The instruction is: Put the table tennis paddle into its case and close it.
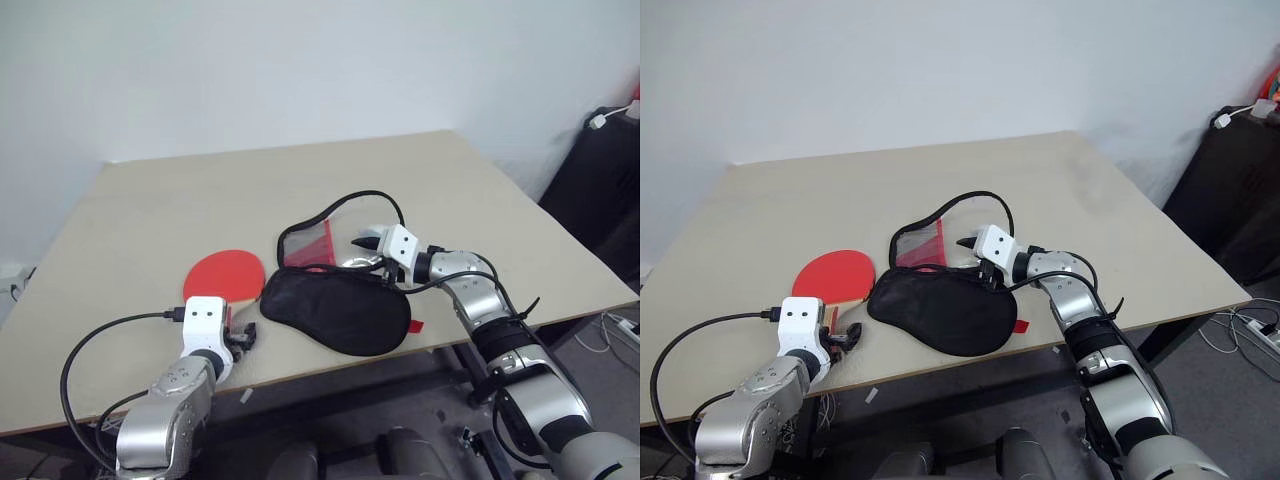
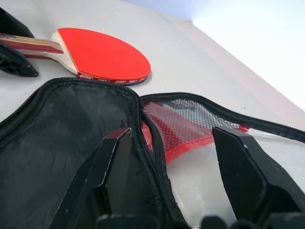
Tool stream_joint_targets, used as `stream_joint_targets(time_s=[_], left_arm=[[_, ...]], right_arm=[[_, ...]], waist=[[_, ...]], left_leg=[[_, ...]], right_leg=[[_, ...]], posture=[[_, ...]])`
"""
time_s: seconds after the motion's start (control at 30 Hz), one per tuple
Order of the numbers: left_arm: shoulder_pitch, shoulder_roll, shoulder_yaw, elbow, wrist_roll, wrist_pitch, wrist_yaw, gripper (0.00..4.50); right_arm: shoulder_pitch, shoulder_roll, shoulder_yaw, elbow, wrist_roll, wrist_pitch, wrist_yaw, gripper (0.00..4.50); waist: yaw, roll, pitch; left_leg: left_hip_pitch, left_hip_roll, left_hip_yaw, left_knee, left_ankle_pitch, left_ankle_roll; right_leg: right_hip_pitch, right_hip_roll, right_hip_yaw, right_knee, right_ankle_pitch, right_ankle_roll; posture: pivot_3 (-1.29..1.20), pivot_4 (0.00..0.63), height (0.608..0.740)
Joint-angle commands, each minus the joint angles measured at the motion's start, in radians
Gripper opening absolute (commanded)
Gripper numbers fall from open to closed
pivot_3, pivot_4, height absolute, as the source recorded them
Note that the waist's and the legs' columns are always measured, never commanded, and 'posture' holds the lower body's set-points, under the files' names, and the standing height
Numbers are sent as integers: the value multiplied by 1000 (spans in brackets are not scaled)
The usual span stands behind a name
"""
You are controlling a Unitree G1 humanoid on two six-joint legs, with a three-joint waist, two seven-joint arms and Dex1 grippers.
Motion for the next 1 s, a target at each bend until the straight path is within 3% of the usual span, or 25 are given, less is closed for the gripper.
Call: stream_joint_targets(time_s=[0.03,0.23,0.83,1.0], left_arm=[[-19,1,5,4,20,-14,6,2403],[-27,2,1,13,27,-18,9,1197],[-79,-5,38,89,110,-52,104,1173],[-112,11,52,125,122,-120,98,1173]], right_arm=[[-42,-4,-42,-20,18,-34,-25,2941],[-43,-3,-52,-17,17,-41,-29,2941],[-39,-4,-50,-10,12,-49,-29,2941],[-39,-7,-49,-8,11,-50,-27,2941]], waist=[[0,0,0],[0,0,0],[-6,3,2],[-27,7,1]], left_leg=[[0,0,0,0,0,0],[2,0,0,-1,-2,-3],[6,4,-4,-1,-2,-4],[-10,7,-19,-2,-3,-4]], right_leg=[[0,0,0,0,0,0],[2,0,0,0,0,0],[5,0,-9,-2,0,0],[-1,0,-28,-20,0,0]], posture=[[0,0,740],[0,0,740],[0,0,740],[0,0,740]])
